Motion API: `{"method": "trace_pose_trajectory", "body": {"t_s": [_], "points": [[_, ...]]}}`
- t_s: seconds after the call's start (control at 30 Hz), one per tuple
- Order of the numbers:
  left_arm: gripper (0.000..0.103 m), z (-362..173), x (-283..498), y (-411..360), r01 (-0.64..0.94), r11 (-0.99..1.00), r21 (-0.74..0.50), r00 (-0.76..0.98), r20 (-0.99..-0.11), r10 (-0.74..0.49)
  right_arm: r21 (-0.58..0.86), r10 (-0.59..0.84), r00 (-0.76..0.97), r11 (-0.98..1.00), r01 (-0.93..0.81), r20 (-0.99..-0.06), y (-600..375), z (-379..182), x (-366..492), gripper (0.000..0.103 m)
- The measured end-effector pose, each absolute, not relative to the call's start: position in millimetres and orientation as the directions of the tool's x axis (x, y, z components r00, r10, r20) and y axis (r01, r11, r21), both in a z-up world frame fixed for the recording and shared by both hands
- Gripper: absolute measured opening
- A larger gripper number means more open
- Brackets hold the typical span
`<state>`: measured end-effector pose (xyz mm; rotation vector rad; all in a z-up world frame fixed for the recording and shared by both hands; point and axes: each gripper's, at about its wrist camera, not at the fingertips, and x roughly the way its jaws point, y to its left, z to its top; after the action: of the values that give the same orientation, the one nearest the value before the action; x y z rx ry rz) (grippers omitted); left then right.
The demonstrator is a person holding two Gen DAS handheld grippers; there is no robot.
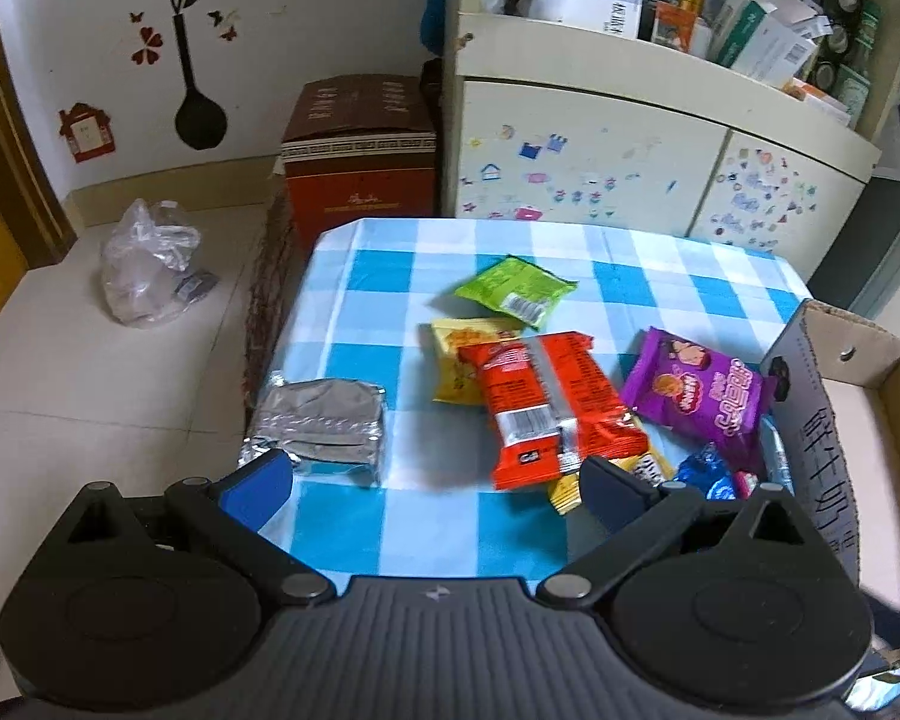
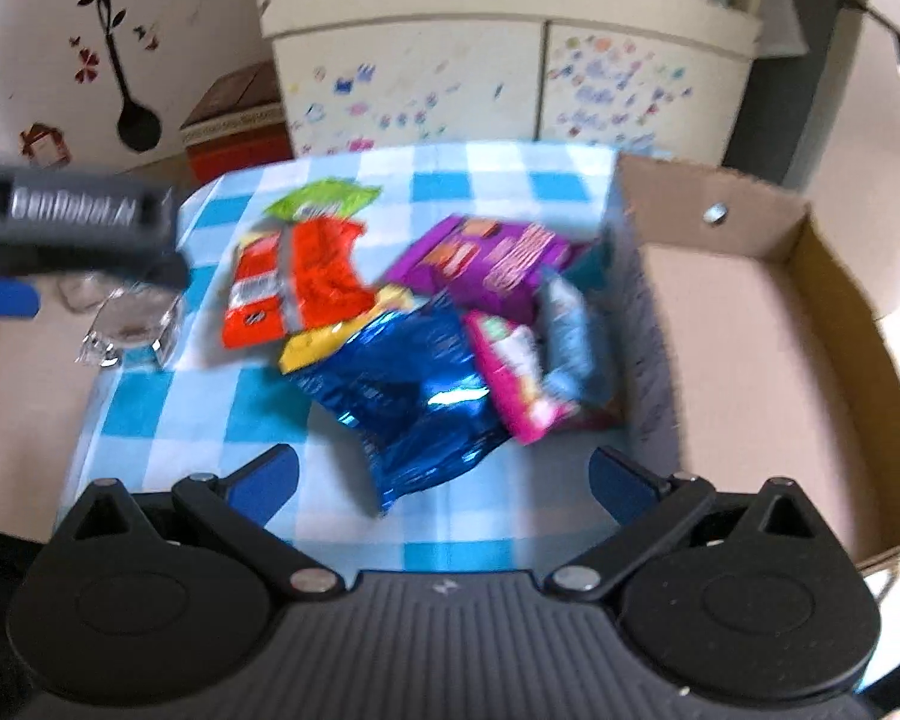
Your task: Organize snacks
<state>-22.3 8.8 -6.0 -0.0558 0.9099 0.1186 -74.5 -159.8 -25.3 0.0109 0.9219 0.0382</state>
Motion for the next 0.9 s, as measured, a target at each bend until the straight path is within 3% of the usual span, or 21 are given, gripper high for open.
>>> {"method": "trace_pose_trajectory", "body": {"t_s": [0.63, 0.9], "points": [[0.103, -10.5, -42.4, 1.9, -0.091, 0.992, 0.086, 0.594, -0.795, 0.123, 0.191, 0.090, 0.582, 0.975, 0.115, -0.808, -191.3, -15.2, -50.7, 0.102], [0.103, -14.7, -41.7, -7.3, -0.086, 0.989, 0.123, 0.588, -0.795, 0.150, 0.152, 0.064, 0.566, 0.982, 0.110, -0.822, -183.8, -16.1, -48.6, 0.102]]}}
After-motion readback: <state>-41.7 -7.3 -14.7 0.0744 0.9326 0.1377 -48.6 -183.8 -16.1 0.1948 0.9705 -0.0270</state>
